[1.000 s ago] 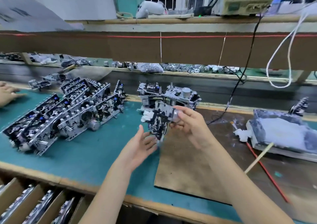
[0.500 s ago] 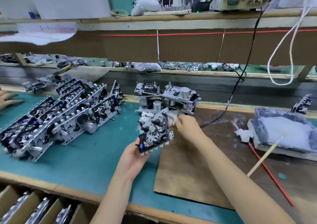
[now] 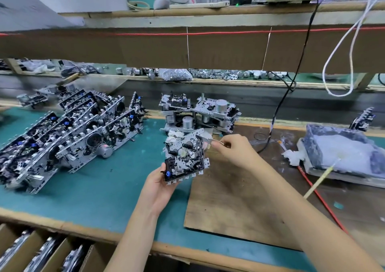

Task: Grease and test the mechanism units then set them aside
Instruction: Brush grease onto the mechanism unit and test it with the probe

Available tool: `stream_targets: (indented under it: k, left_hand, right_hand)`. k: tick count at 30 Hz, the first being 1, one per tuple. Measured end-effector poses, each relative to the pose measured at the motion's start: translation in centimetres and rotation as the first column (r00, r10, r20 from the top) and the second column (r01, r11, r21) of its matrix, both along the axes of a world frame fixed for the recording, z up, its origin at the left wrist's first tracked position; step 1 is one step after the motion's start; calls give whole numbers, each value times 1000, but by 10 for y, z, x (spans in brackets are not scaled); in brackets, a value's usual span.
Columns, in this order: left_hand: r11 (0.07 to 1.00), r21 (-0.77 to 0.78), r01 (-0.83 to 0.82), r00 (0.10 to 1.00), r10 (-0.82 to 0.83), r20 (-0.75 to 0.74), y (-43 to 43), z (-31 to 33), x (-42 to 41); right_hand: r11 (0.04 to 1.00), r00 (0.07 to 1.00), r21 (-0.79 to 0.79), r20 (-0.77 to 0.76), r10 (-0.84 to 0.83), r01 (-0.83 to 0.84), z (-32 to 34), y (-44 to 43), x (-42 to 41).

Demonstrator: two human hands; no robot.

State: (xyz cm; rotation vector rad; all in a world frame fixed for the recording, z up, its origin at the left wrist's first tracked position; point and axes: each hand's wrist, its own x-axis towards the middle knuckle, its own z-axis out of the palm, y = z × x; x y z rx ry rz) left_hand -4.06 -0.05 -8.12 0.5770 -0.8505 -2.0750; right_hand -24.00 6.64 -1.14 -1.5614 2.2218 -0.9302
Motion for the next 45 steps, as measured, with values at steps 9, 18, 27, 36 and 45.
stream_targets:
  k: [9,18,27,36,45]
  left_hand:
    - [1000,-15,-24,1000,24,-4,0,0,1]
    - [999,-10,-38,999,38,-10,-1,-2,1]
    - [999,1,-51,999,51,-9,-1,1,1]
    - [998,-11,-57,998,57,22,2,2,1]
    - [997,-61,-46,996,50,69,2,2,0]
  right_hand:
    - [983,967,-146,214,141,-111,20,23,6]
    - [981,946,-150,280,165,-126,18,25,8]
    - [971,934,-207,309,177,-116,19,27,8]
    - [975,930,-171,315,190,-141,18,25,9]
    - [989,933,-66,329,146,-131,14,20,0]
